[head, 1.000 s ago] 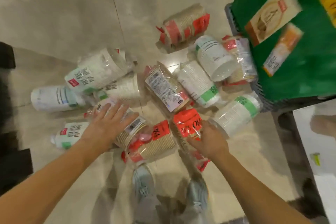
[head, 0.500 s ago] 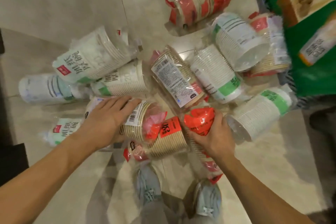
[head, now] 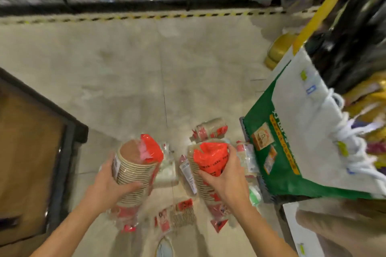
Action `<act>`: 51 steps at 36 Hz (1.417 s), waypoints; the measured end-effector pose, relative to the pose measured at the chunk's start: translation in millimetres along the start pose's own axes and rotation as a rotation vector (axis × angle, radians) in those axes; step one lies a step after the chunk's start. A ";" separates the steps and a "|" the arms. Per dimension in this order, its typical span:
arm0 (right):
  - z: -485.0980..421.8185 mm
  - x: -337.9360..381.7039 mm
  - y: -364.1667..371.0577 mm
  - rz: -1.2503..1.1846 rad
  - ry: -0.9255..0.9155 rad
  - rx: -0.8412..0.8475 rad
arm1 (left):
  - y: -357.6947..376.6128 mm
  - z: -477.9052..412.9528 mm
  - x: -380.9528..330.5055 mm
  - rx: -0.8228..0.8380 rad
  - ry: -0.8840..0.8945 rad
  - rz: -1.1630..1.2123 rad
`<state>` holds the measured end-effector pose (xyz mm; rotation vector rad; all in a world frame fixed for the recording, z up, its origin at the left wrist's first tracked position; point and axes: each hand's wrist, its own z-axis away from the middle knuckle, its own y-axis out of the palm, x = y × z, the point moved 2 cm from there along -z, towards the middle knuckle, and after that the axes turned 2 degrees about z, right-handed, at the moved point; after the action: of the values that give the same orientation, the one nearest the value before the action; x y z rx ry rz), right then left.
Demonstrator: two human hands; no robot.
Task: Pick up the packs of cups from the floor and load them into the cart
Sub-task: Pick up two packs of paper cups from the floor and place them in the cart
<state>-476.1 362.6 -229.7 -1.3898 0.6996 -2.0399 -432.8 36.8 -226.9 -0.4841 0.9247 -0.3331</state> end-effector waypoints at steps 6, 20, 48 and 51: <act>48.1 162.8 -76.6 -0.083 -0.254 -0.022 | -113.1 101.6 -87.7 -0.161 0.073 0.318; 176.0 375.1 -122.0 -0.243 -0.857 0.244 | -236.6 345.9 -125.7 -0.720 0.086 0.629; 715.1 319.4 -17.6 -0.090 -1.518 1.372 | -44.8 879.0 68.3 -1.839 -0.375 0.948; 794.5 287.9 -6.5 -0.065 -1.541 1.501 | -11.4 941.7 95.0 -1.942 -0.399 0.992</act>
<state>184.0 81.9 217.2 -1.2980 -1.2453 -0.4700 395.3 221.2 192.8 -1.6220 0.7174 1.7041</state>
